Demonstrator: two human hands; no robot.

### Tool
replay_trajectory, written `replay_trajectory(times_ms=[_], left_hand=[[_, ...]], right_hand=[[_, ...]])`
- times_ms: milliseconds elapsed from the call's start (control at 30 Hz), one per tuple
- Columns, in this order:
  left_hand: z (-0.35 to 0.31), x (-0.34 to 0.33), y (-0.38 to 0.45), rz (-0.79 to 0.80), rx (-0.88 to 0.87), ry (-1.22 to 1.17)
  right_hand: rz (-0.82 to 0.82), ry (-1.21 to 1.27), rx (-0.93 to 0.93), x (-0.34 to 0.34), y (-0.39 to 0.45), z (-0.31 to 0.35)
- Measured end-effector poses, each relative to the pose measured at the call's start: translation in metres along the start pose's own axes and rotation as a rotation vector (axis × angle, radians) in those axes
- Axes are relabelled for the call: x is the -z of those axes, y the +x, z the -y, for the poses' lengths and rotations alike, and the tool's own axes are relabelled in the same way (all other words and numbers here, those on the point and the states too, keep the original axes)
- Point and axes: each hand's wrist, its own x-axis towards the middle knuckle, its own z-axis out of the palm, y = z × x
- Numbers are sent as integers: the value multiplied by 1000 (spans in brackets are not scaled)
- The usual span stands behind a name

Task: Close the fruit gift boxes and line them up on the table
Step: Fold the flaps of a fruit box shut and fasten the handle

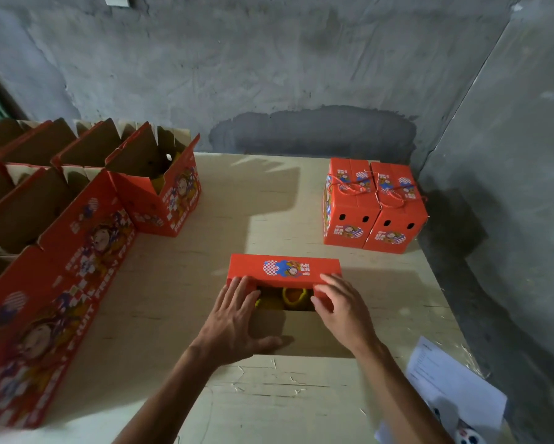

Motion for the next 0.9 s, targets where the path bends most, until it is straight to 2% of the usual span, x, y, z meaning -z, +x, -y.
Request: replay_trajectory(times_ms=[200,267,333,467,567,667,800,900], left_hand=[[2,12,-7,100,-110,-28],[4,14,-7,27,-161,-74],[6,22,-5,-37,-174,-229],[9,46,8,86,-58,-411],[18,53,17,27,-9,-475],[18,53,23,-83,162,-486],[17,49,29,-233,349,-598],[25,40,31,-289,332,-592]], right_hand=[[366,-42,-54,26,0,15],[456,-12,-106,33,-2,17],[526,72,-184,41,-2,16],[562,320,-239,61,1,13],[446,379,-261,68,4,12],[192,359,-310,62,12,15],[27,202,-313,45,29,17],[-73,54,-264,31,33,11]])
